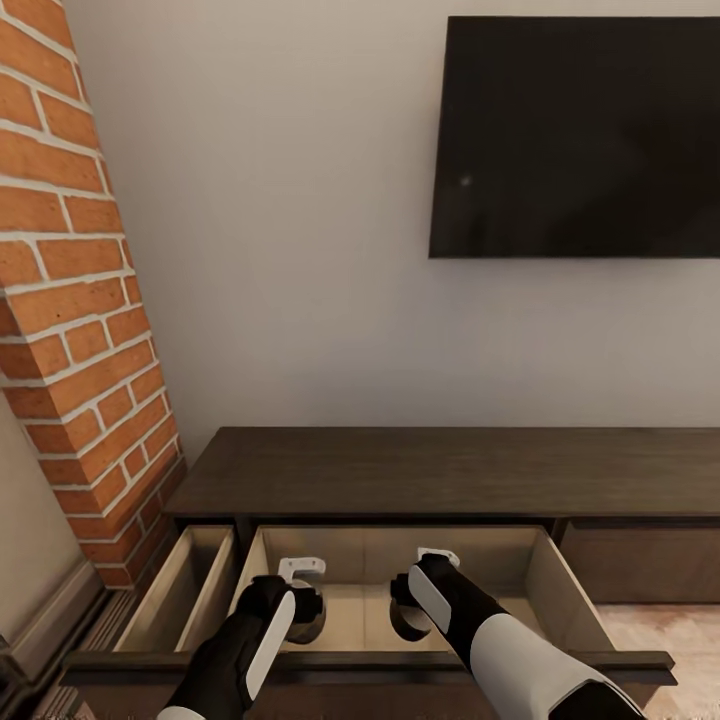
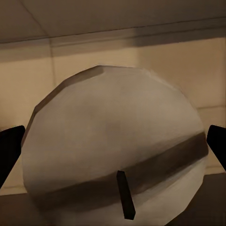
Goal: Place each of the two pumpkins and all three candles from the living room inside a cabinet in the living room (use any cabinet), then make sure every cabinet is closed, and position the cauldron so it is next to a table in the living room.
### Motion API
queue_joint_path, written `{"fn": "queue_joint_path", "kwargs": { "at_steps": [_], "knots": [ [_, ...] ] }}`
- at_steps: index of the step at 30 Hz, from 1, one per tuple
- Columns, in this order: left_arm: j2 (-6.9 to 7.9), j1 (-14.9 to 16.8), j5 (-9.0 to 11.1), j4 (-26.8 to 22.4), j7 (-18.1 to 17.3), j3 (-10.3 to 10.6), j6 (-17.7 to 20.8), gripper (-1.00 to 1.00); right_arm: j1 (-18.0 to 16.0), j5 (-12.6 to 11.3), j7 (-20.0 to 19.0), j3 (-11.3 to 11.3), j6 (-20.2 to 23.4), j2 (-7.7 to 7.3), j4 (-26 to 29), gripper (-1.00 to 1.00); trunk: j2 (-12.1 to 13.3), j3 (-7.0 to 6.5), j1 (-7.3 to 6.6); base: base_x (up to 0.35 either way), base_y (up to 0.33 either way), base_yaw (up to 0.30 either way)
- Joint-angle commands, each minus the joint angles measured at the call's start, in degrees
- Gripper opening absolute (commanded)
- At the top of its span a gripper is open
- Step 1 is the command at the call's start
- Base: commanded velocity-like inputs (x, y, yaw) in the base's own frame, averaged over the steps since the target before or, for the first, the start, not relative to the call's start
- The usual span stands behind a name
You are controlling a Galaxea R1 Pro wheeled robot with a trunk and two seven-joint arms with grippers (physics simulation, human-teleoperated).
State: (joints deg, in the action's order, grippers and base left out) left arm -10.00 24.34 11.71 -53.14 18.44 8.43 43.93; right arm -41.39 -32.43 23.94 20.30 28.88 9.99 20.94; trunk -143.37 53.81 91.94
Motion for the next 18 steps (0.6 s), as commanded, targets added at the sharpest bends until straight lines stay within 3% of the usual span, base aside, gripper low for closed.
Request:
{"fn": "queue_joint_path", "kwargs": {
  "at_steps": [1,12,18],
  "knots": [
    [0.00,0.0,0.0,-0.1,0.0,0.0,0.1,-1.00,0.0,0.0,0.0,0.0,0.0,0.00,0.0,-1.00,0.0,0.23,0.02,0.000,0.000,0.000],
    [0.00,0.0,0.0,-0.3,0.0,0.0,0.1,-1.00,0.0,0.0,0.0,0.0,-0.2,0.00,0.1,-1.00,0.0,0.45,0.05,0.002,0.000,0.000],
    [0.00,0.0,0.0,-0.3,0.0,0.0,0.1,-1.00,0.0,0.0,0.0,0.0,-0.3,0.00,0.1,-1.00,0.0,0.45,0.05,0.124,0.000,0.000]
  ]
}}
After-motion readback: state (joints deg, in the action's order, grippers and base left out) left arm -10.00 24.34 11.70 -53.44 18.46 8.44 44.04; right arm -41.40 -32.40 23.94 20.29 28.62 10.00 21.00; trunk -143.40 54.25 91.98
